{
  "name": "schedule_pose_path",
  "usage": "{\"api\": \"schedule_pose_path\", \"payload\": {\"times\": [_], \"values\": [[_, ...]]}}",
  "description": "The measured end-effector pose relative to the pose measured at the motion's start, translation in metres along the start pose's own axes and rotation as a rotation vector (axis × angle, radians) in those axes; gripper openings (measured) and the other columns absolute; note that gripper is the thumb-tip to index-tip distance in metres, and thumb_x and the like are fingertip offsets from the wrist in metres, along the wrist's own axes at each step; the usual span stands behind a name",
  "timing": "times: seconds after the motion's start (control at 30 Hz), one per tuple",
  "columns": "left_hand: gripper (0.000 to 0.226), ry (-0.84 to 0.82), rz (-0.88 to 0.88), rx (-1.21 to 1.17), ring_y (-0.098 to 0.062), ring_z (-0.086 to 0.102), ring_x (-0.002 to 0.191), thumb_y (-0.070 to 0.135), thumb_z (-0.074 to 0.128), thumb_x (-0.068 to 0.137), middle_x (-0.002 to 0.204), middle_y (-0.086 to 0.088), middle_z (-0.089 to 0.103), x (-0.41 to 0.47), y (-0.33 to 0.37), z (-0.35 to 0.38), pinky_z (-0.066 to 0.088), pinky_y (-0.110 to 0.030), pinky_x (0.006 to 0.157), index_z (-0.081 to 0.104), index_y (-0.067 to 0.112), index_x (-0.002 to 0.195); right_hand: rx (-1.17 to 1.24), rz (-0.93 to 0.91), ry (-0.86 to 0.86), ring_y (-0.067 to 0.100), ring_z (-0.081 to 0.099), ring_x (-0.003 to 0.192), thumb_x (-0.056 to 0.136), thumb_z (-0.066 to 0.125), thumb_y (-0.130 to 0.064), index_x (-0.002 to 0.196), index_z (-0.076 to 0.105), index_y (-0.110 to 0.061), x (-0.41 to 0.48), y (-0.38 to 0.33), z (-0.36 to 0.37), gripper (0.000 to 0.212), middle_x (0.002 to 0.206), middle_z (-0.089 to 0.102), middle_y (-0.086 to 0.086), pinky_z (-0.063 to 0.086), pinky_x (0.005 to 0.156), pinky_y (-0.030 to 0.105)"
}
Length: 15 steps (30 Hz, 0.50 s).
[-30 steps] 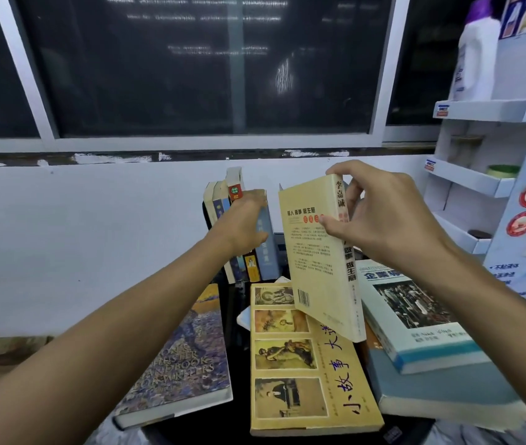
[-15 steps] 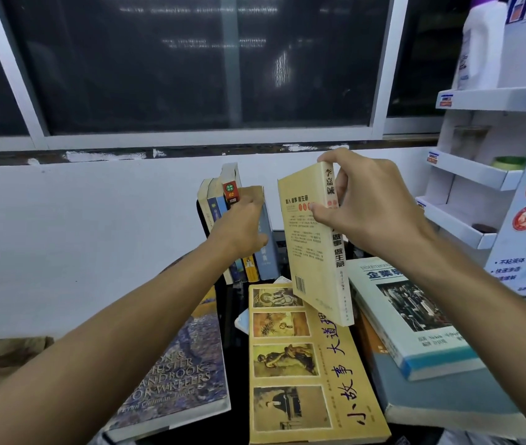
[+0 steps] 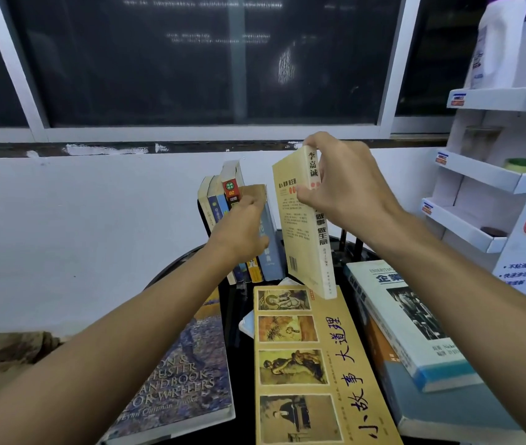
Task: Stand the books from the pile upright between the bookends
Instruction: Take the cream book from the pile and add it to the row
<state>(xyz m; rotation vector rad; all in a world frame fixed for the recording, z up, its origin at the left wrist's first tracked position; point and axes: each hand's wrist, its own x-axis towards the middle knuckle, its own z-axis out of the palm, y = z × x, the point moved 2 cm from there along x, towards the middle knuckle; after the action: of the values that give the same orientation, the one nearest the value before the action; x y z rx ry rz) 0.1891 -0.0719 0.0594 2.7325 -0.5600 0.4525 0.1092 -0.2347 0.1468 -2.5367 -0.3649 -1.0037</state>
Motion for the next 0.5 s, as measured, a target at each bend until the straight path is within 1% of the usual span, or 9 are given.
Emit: {"api": "schedule_pose_path", "payload": {"times": [0.13, 0.17, 0.2, 0.23, 0.27, 0.3, 0.4, 0.43, 0.5], "values": [[0.074, 0.009, 0.013, -0.011, -0.029, 0.047, 0.135, 0.019, 0.070, 0.092, 0.155, -0.009, 0.036, -0.002, 0.000, -0.001, 0.050, -0.044, 0.103, 0.033, 0.007, 0.155, 0.014, -0.022, 0.008, 0.026, 0.065, 0.090, 0.082, 0.079, -0.018, 0.123, 0.054, -0.012, 0.005, 0.002, 0.014, 0.049, 0.105, 0.069, 0.008, 0.057, 0.075, 0.045], [0.075, 0.010, 0.018, -0.013, -0.028, 0.047, 0.135, 0.018, 0.070, 0.092, 0.156, -0.008, 0.035, -0.002, -0.001, -0.001, 0.050, -0.043, 0.104, 0.031, 0.007, 0.156, 0.015, -0.030, 0.018, 0.025, 0.064, 0.090, 0.083, 0.079, -0.017, 0.123, 0.054, -0.011, 0.006, 0.003, 0.018, 0.047, 0.104, 0.068, 0.008, 0.056, 0.073, 0.041], [0.076, 0.010, 0.022, -0.017, -0.028, 0.046, 0.136, 0.017, 0.070, 0.092, 0.157, -0.007, 0.034, -0.003, -0.002, -0.001, 0.050, -0.042, 0.104, 0.030, 0.008, 0.157, 0.010, -0.036, 0.029, 0.024, 0.062, 0.090, 0.084, 0.078, -0.018, 0.123, 0.054, -0.011, 0.006, 0.003, 0.021, 0.046, 0.103, 0.066, 0.007, 0.054, 0.067, 0.034], [0.077, 0.010, 0.025, -0.023, -0.027, 0.045, 0.137, 0.017, 0.069, 0.092, 0.157, -0.007, 0.033, -0.003, -0.002, -0.001, 0.049, -0.041, 0.105, 0.029, 0.008, 0.157, 0.002, -0.038, 0.040, 0.022, 0.061, 0.090, 0.086, 0.077, -0.018, 0.124, 0.054, -0.011, 0.006, 0.004, 0.024, 0.045, 0.103, 0.065, 0.005, 0.047, 0.060, 0.028], [0.077, 0.012, 0.027, -0.028, -0.027, 0.044, 0.138, 0.016, 0.069, 0.093, 0.158, -0.006, 0.032, -0.003, -0.003, -0.001, 0.048, -0.041, 0.106, 0.028, 0.008, 0.158, -0.001, -0.037, 0.048, 0.021, 0.060, 0.090, 0.086, 0.077, -0.018, 0.124, 0.054, -0.011, 0.007, 0.004, 0.027, 0.045, 0.103, 0.064, 0.005, 0.041, 0.057, 0.025], [0.078, 0.014, 0.031, -0.033, -0.026, 0.044, 0.139, 0.016, 0.069, 0.093, 0.159, -0.006, 0.031, -0.003, -0.003, -0.001, 0.047, -0.040, 0.108, 0.027, 0.009, 0.158, 0.004, -0.041, 0.058, 0.021, 0.060, 0.091, 0.086, 0.077, -0.018, 0.125, 0.054, -0.011, 0.008, 0.005, 0.030, 0.045, 0.104, 0.065, 0.005, 0.039, 0.057, 0.026], [0.081, 0.018, 0.033, -0.047, -0.025, 0.042, 0.141, 0.020, 0.071, 0.092, 0.161, -0.004, 0.030, -0.004, -0.005, -0.001, 0.045, -0.039, 0.111, 0.027, 0.010, 0.159, 0.038, -0.058, 0.080, 0.025, 0.063, 0.089, 0.086, 0.076, -0.016, 0.125, 0.053, -0.011, 0.010, 0.011, 0.042, 0.046, 0.104, 0.066, 0.008, 0.052, 0.068, 0.038], [0.082, 0.022, 0.032, -0.049, -0.025, 0.042, 0.142, 0.022, 0.073, 0.092, 0.161, -0.004, 0.030, -0.004, -0.005, -0.001, 0.044, -0.040, 0.112, 0.027, 0.011, 0.159, 0.045, -0.057, 0.088, 0.026, 0.062, 0.088, 0.086, 0.076, -0.016, 0.126, 0.053, -0.011, 0.010, 0.013, 0.047, 0.047, 0.103, 0.066, 0.008, 0.054, 0.070, 0.040], [0.084, 0.032, 0.032, -0.048, -0.025, 0.040, 0.144, 0.027, 0.075, 0.091, 0.162, -0.004, 0.031, -0.004, -0.007, -0.001, 0.042, -0.041, 0.114, 0.028, 0.011, 0.159, 0.062, -0.054, 0.103, 0.026, 0.063, 0.090, 0.087, 0.076, -0.018, 0.131, 0.051, -0.012, 0.010, 0.018, 0.058, 0.050, 0.106, 0.066, 0.009, 0.053, 0.069, 0.037]]}}
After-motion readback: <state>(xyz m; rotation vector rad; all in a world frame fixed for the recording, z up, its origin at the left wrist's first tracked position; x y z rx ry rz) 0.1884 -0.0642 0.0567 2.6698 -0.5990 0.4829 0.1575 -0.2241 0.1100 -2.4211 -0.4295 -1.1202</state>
